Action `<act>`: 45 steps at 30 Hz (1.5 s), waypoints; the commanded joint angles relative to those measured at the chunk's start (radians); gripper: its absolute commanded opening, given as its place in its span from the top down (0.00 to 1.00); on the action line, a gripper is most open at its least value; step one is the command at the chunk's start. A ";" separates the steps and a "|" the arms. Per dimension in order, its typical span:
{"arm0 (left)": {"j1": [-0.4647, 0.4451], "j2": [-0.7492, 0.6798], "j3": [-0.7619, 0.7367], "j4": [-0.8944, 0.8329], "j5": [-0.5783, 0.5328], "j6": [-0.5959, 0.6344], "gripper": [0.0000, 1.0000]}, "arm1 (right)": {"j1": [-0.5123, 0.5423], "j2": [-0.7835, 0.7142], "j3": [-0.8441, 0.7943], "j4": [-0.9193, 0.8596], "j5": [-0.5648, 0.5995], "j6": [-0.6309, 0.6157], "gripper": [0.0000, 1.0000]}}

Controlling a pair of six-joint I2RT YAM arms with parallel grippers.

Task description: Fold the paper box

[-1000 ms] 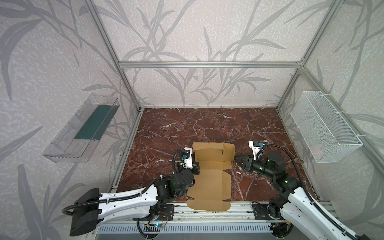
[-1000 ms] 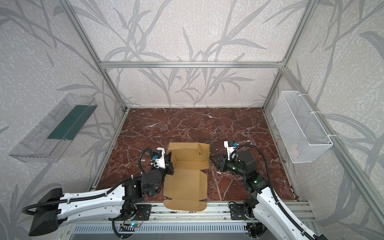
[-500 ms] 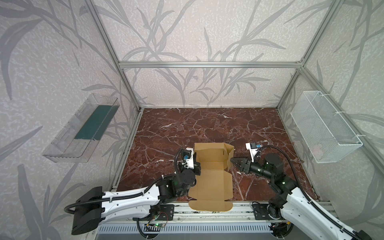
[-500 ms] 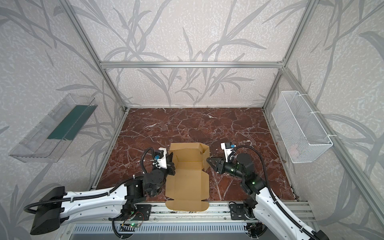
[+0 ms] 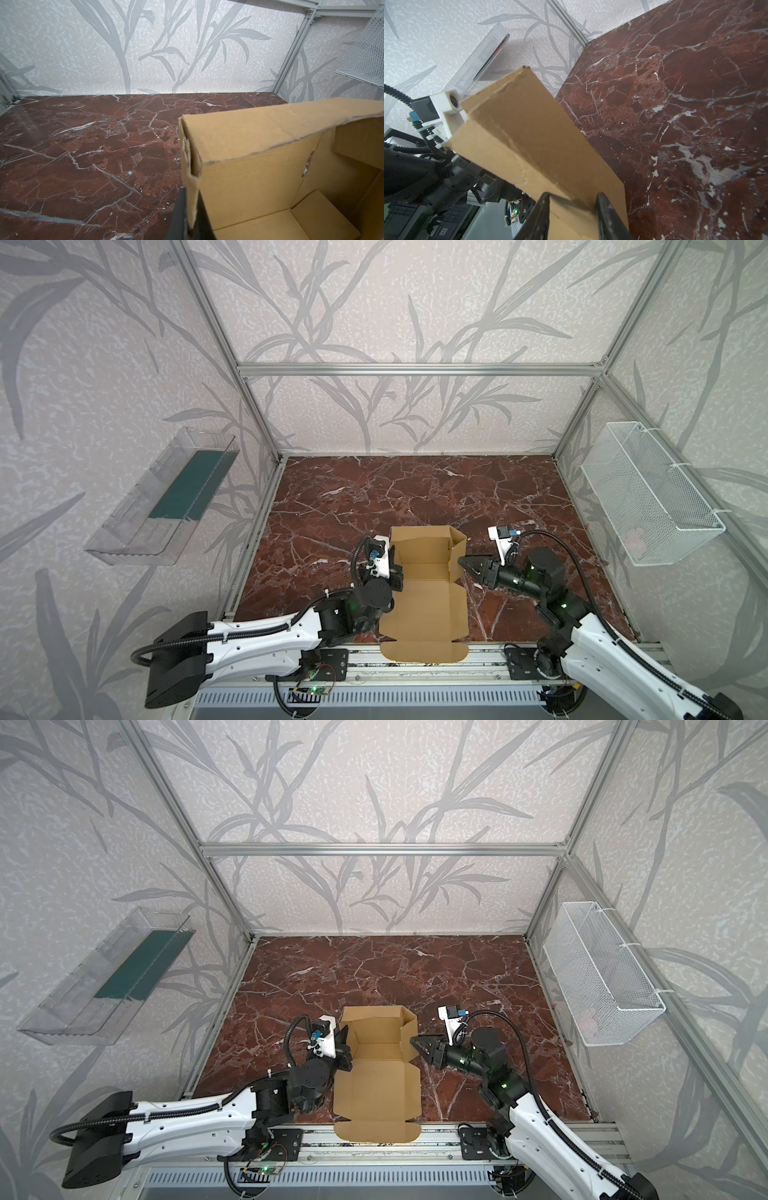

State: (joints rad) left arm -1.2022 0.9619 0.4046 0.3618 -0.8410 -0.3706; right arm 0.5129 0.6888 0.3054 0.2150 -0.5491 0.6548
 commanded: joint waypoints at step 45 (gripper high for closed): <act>-0.129 0.682 -0.102 1.049 -0.095 0.404 1.00 | 0.251 0.311 0.002 0.177 0.589 -0.133 0.73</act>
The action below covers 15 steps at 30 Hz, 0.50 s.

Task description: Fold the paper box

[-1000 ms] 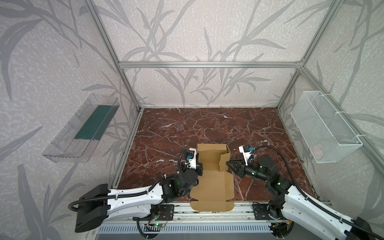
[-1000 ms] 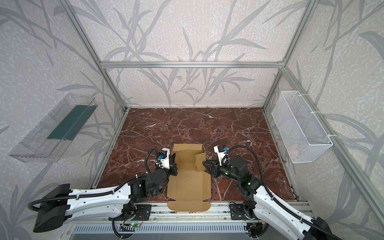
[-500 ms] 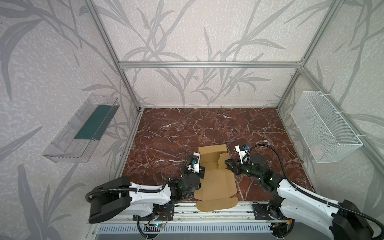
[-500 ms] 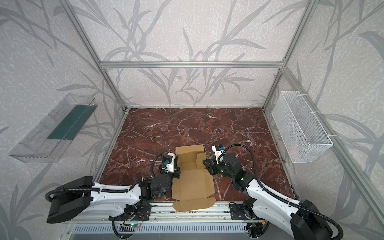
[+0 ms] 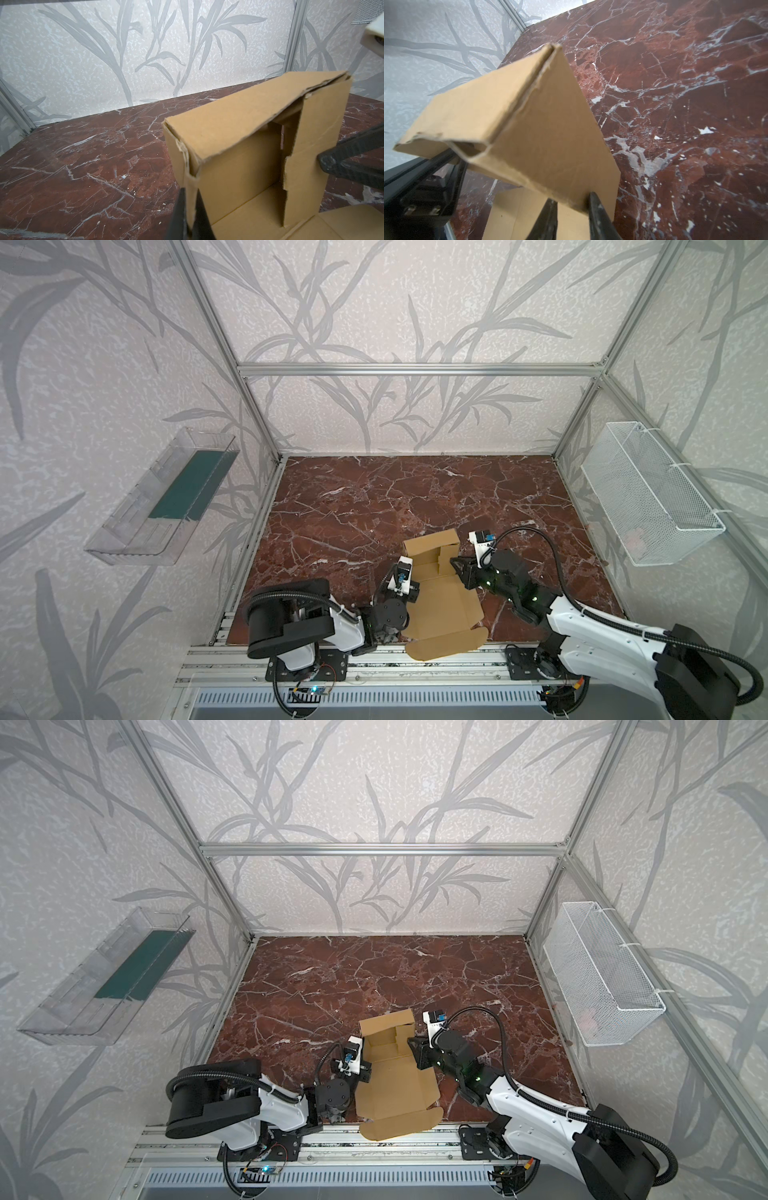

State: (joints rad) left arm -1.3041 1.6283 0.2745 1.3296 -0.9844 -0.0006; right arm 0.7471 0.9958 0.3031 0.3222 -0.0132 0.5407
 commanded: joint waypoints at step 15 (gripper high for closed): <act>-0.070 0.050 0.056 0.082 -0.017 0.030 1.00 | 0.042 0.017 0.006 0.054 0.187 0.059 0.79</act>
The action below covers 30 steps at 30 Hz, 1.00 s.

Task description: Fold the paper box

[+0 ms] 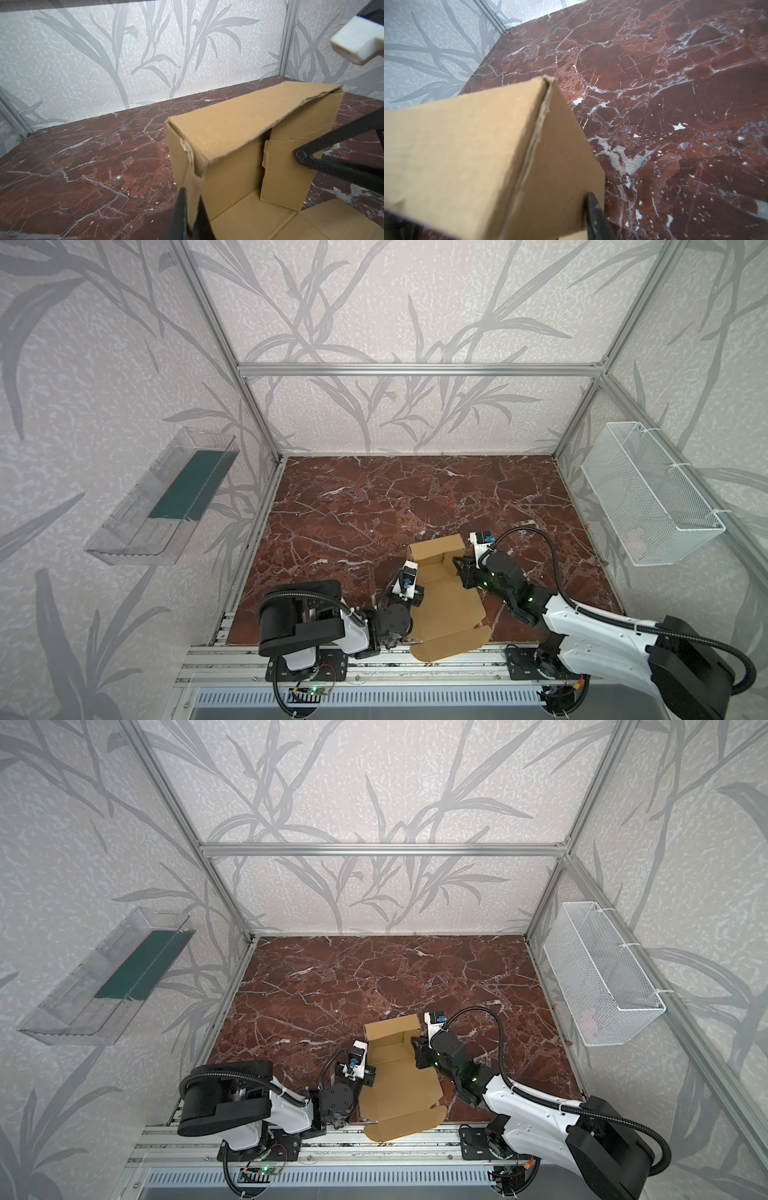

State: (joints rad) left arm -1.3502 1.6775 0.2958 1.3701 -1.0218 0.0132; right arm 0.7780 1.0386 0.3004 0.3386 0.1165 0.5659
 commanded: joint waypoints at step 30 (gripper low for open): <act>-0.102 -0.143 0.255 -0.469 -0.072 -0.134 1.00 | 0.020 -0.078 0.132 -0.342 0.248 0.215 0.87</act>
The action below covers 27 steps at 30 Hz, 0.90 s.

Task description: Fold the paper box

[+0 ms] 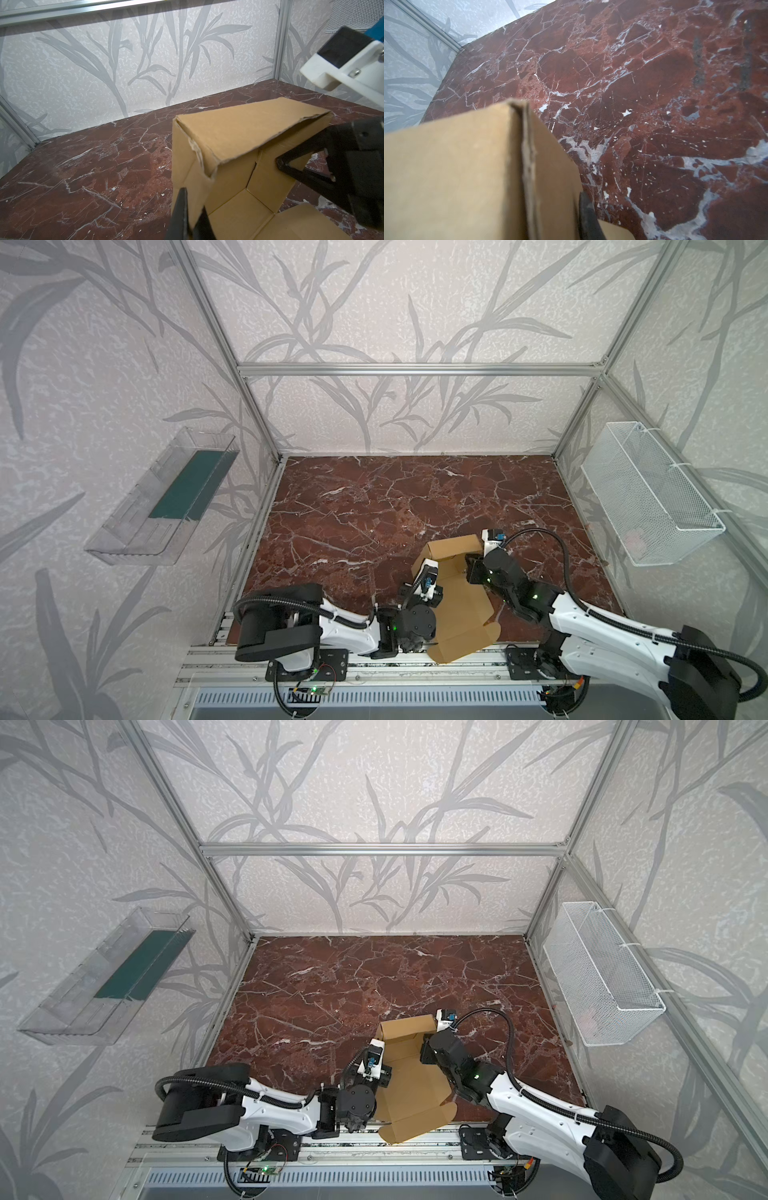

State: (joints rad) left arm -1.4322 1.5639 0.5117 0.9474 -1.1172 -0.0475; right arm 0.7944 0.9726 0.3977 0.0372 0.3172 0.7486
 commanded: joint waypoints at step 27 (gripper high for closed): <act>-0.033 -0.091 0.235 -0.534 -0.044 -0.291 1.00 | 0.003 0.016 0.170 -0.269 0.106 0.070 1.00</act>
State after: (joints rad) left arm -1.4395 1.5074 0.7025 0.4797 -1.1595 -0.2352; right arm 0.7998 0.9867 0.5282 -0.1867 0.3454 0.7895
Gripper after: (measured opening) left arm 0.048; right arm 0.068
